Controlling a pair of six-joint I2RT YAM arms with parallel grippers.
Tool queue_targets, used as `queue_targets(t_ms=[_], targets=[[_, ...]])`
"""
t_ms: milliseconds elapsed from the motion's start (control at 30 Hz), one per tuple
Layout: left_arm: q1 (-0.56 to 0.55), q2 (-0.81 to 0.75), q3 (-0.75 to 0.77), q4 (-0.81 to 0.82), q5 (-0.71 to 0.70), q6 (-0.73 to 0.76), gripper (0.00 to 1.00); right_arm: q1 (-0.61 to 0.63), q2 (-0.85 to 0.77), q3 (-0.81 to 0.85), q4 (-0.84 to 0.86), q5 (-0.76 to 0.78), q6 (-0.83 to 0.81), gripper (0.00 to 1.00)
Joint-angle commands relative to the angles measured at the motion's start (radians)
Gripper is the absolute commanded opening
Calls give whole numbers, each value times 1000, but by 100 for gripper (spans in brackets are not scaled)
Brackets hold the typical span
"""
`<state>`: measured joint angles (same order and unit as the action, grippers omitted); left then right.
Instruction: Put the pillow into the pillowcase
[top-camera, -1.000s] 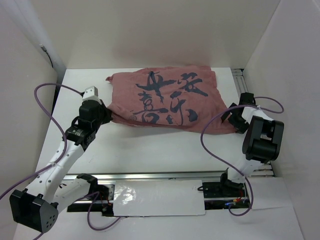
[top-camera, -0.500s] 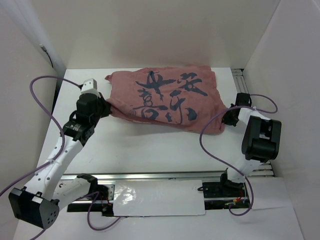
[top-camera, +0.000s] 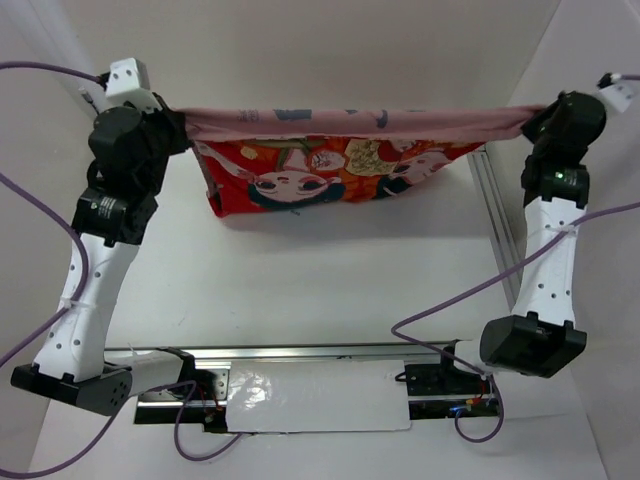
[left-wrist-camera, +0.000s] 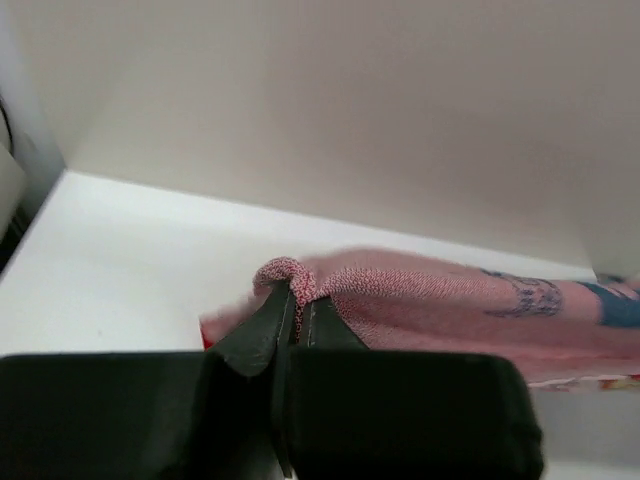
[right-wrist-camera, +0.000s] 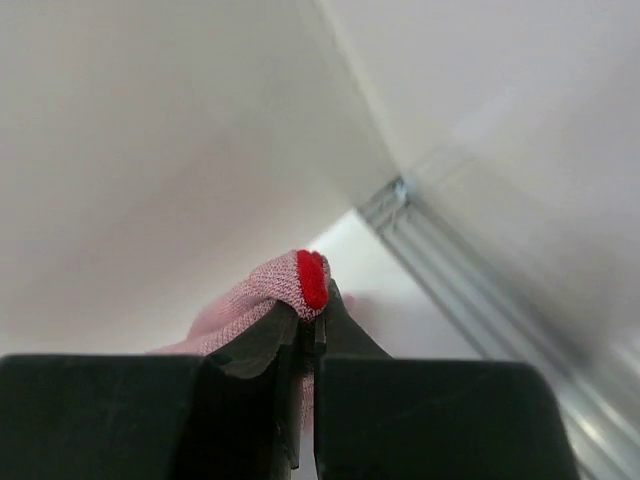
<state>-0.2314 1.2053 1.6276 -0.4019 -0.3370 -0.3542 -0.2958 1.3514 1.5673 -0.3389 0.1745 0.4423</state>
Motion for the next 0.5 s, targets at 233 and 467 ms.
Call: queue_targets(t_ms=[233,467], targets=[[24,-61,365,48,-243,245,0,-97,46,543,-132,454,-197,0],[24,-186,270,49,-226,247,0,-109,-27,545,-103,519,-310,0]])
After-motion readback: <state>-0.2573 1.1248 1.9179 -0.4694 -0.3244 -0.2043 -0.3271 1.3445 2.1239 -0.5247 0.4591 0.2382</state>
